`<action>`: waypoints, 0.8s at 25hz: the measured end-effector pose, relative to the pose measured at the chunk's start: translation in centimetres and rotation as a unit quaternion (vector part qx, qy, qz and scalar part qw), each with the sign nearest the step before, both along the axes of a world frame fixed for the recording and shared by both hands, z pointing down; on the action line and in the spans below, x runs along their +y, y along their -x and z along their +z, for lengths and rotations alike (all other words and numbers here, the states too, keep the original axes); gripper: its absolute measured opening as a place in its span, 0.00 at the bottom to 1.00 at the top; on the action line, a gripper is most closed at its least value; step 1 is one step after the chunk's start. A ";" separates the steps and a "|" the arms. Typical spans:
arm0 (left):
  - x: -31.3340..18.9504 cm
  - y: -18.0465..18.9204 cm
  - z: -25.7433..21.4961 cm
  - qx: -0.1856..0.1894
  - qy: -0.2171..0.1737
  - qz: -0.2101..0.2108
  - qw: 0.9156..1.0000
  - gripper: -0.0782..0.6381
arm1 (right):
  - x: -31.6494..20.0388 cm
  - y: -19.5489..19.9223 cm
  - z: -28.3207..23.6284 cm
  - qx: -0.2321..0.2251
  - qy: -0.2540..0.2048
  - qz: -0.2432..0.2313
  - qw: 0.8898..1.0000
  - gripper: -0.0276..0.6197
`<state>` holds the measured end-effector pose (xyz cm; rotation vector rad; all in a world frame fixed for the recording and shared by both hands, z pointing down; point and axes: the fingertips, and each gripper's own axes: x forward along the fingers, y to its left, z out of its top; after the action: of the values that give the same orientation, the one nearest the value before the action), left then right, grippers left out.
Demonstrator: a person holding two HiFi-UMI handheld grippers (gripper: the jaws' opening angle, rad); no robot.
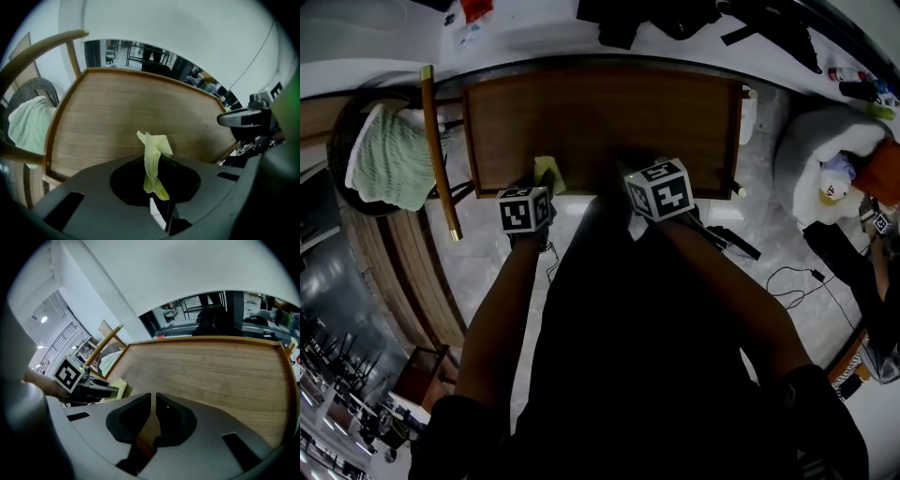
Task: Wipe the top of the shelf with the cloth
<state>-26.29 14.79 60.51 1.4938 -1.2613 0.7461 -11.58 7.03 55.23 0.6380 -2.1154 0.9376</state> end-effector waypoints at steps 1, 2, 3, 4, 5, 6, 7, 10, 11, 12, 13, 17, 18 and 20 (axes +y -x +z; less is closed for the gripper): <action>0.3 1.2 0.0 -0.008 0.001 -0.007 1.000 0.16 | 0.3 0.5 0.0 -0.002 0.001 -0.002 1.000 0.11; 0.6 2.6 0.1 -0.019 0.001 -0.012 1.000 0.16 | 0.5 1.0 0.1 -0.003 0.001 -0.005 1.000 0.11; 0.9 4.0 0.1 -0.032 0.001 -0.018 0.999 0.16 | 0.8 1.4 0.1 -0.004 0.001 -0.008 1.000 0.11; 1.1 5.4 0.2 -0.045 0.001 -0.023 0.999 0.16 | 1.0 1.7 0.2 -0.004 0.001 -0.011 1.000 0.11; 1.4 6.7 0.2 -0.057 0.001 -0.031 0.998 0.16 | 1.1 2.0 0.3 -0.003 0.001 -0.014 1.000 0.11; 1.8 8.0 0.3 -0.065 0.004 -0.041 0.997 0.16 | 1.1 2.3 0.3 -0.002 0.001 -0.016 1.000 0.11; 2.1 9.2 0.4 -0.072 0.008 -0.051 0.996 0.16 | 1.1 2.5 0.2 -0.002 0.000 -0.017 1.000 0.11; 2.9 12.8 0.6 -0.092 0.015 -0.086 0.992 0.16 | 0.9 2.9 0.0 -0.003 -0.003 -0.019 1.000 0.11; 3.2 13.8 0.6 -0.096 0.015 -0.098 0.990 0.16 | 0.8 2.8 -0.1 -0.003 -0.004 -0.019 1.000 0.11; 3.5 14.5 0.6 -0.099 0.014 -0.104 0.990 0.16 | 0.8 2.6 -0.2 -0.003 -0.005 -0.019 1.000 0.11; 3.6 14.9 0.6 -0.104 0.014 -0.102 0.989 0.16 | 0.7 2.2 -0.2 -0.001 -0.005 -0.018 1.000 0.11; 3.8 15.4 0.8 -0.120 0.020 -0.118 0.986 0.16 | 0.3 0.7 -0.1 0.005 -0.003 -0.007 1.000 0.11; 3.8 15.5 0.8 -0.117 0.018 -0.140 0.983 0.16 | 0.1 0.5 -0.3 0.003 -0.005 -0.006 1.000 0.11; 3.7 15.8 0.8 -0.115 0.017 -0.171 0.978 0.16 | -0.4 0.1 -0.8 -0.007 -0.008 -0.009 1.000 0.11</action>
<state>-42.05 18.52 61.28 1.1433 -1.6205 0.7183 -11.72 6.64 54.39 0.6211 -2.1383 0.9192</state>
